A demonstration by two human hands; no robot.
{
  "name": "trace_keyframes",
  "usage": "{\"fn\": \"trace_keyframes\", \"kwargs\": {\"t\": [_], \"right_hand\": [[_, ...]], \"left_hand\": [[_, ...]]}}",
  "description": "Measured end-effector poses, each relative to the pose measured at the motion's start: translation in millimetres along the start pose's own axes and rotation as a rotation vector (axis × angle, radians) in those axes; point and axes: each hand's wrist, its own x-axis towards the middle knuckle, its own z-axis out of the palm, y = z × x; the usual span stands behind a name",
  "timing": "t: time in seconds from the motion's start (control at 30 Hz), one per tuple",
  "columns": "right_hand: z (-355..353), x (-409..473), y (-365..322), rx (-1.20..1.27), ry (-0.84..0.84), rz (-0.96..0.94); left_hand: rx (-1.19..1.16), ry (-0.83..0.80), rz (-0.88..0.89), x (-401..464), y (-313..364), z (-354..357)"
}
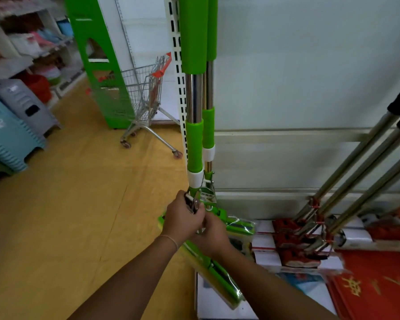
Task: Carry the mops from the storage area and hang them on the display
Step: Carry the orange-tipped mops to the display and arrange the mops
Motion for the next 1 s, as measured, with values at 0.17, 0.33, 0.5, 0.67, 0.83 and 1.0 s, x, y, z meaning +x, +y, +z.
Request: {"fn": "trace_keyframes", "kwargs": {"t": [0.17, 0.33, 0.5, 0.67, 0.83, 1.0], "right_hand": [[-17, 15, 9, -0.078, -0.065, 0.019], [-33, 37, 20, -0.125, -0.125, 0.074], [-54, 54, 23, -0.134, -0.205, 0.081], [-64, 65, 26, -0.114, -0.245, 0.093], [-73, 73, 27, -0.122, -0.265, 0.089], [-80, 85, 29, -0.137, -0.278, 0.106]], "left_hand": [[-0.029, -0.162, 0.021, 9, 3, -6], [-0.058, -0.315, 0.089, 21, 3, -12], [0.007, -0.31, 0.171, 31, 7, -12], [0.114, -0.195, 0.244, 39, 21, -11], [0.147, -0.173, 0.206, 46, 27, -5], [0.152, -0.159, 0.195, 52, 33, 2]]}}
